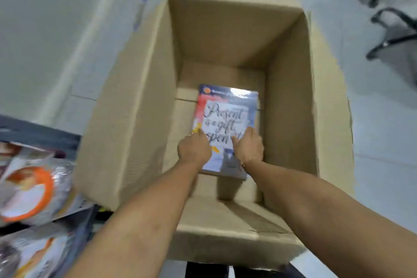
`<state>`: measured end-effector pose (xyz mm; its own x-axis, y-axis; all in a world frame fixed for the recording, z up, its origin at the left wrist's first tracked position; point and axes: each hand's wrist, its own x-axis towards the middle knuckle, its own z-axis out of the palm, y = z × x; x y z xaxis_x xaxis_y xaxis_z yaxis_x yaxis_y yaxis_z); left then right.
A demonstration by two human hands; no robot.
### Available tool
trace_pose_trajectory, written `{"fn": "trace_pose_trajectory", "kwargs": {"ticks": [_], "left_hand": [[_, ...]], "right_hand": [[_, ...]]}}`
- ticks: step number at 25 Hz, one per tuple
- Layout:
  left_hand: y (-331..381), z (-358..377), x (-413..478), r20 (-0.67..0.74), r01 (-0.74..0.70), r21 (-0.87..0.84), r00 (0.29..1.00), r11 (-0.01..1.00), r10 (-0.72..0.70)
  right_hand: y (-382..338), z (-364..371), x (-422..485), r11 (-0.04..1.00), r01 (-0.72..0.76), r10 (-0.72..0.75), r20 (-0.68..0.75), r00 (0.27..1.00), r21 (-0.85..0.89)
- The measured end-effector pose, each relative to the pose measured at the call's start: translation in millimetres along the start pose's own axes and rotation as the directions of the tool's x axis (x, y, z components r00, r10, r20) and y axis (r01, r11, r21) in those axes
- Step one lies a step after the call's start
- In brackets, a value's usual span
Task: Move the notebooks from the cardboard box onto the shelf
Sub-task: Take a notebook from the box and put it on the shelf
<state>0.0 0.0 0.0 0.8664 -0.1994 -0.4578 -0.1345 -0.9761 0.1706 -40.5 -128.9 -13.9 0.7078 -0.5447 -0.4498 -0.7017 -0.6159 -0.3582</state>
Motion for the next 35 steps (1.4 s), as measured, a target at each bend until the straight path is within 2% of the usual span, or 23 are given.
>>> {"fn": "trace_pose_trajectory", "kwargs": {"ticks": [1, 3, 5, 7, 9, 11, 12, 14, 17, 19, 21, 23, 24, 25, 27, 28, 30, 31, 32, 34, 35], "left_hand": [[0, 12, 5, 0.124, 0.114, -0.01, 0.986, 0.993, -0.112], [-1, 39, 13, 0.16, 0.278, -0.045, 0.95, 0.96, -0.268], [-4, 55, 20, 0.151, 0.377, -0.116, 0.921, 0.919, -0.358], [-6, 54, 28, 0.182, 0.457, -0.175, 0.885, 0.872, -0.428], [-14, 50, 37, 0.22, 0.534, -0.252, 0.843, 0.807, -0.49], [-21, 52, 34, 0.303, 0.577, -0.333, 0.815, 0.746, -0.494], [-22, 52, 27, 0.337, 0.563, -0.364, 0.822, 0.742, -0.458], [-23, 48, 13, 0.335, 0.469, -0.381, 0.873, 0.796, -0.354], [-24, 10, 0, 0.161, 0.275, -0.357, 0.959, 0.893, -0.231], [-29, -35, -20, -0.03, 0.159, -0.403, 0.982, 0.901, -0.186], [-33, -83, -48, -0.262, 0.031, -0.466, 0.95, 0.884, -0.171], [-49, -136, -97, -0.524, -0.117, -0.47, 0.835, 0.875, -0.17], [-59, -161, -122, -0.649, -0.192, -0.451, 0.741, 0.872, -0.172], [-74, -188, -151, -0.773, -0.247, -0.409, 0.605, 0.879, -0.189], [-106, -246, -214, -0.945, -0.269, -0.267, 0.261, 0.925, -0.197], [-120, -274, -249, -0.976, -0.242, -0.209, 0.105, 0.947, -0.188], [-145, -324, -328, -0.976, -0.099, -0.148, -0.144, 0.984, -0.161], [-155, -344, -361, -0.961, -0.034, -0.169, -0.215, 0.985, -0.172], [-163, -364, -398, -0.946, 0.017, -0.227, -0.241, 0.974, -0.217], [-179, -397, -463, -0.914, 0.106, -0.356, -0.245, 0.928, -0.322], [-193, -414, -486, -0.904, 0.15, -0.398, -0.233, 0.905, -0.359]], "right_hand": [[7, 8, 3, 0.986, -0.165, 0.163, 0.09, 0.983, 0.018], [19, 27, 7, 0.932, -0.361, 0.348, 0.192, 0.918, 0.038], [30, 39, 7, 0.911, -0.404, 0.375, 0.252, 0.892, 0.077], [35, 43, 9, 0.913, -0.397, 0.362, 0.256, 0.896, 0.097], [33, 42, 10, 0.911, -0.4, 0.374, 0.213, 0.902, 0.095], [30, 43, 7, 0.886, -0.449, 0.438, 0.114, 0.892, 0.114], [29, 42, 4, 0.87, -0.474, 0.47, 0.062, 0.88, 0.132], [24, 37, -1, 0.856, -0.486, 0.494, -0.003, 0.869, 0.178], [8, 18, -15, 0.852, -0.438, 0.465, -0.03, 0.885, 0.285], [-12, -3, -34, 0.852, -0.306, 0.359, -0.047, 0.932, 0.426], [-36, -29, -51, 0.798, -0.013, 0.153, -0.182, 0.971, 0.602], [-79, -64, -82, 0.661, 0.308, -0.038, -0.379, 0.925, 0.685], [-105, -83, -101, 0.576, 0.423, -0.105, -0.449, 0.887, 0.7], [-136, -104, -127, 0.48, 0.516, -0.171, -0.501, 0.848, 0.709], [-196, -141, -184, 0.277, 0.668, -0.326, -0.586, 0.742, 0.691], [-224, -157, -214, 0.191, 0.733, -0.397, -0.631, 0.666, 0.653], [-278, -190, -282, 0.003, 0.819, -0.518, -0.7, 0.492, 0.573], [-301, -206, -310, -0.078, 0.84, -0.553, -0.724, 0.412, 0.537], [-325, -222, -341, -0.165, 0.853, -0.591, -0.742, 0.316, 0.495], [-370, -251, -393, -0.291, 0.87, -0.669, -0.735, 0.113, 0.399], [-393, -264, -414, -0.317, 0.872, -0.712, -0.701, 0.04, 0.372]]}}
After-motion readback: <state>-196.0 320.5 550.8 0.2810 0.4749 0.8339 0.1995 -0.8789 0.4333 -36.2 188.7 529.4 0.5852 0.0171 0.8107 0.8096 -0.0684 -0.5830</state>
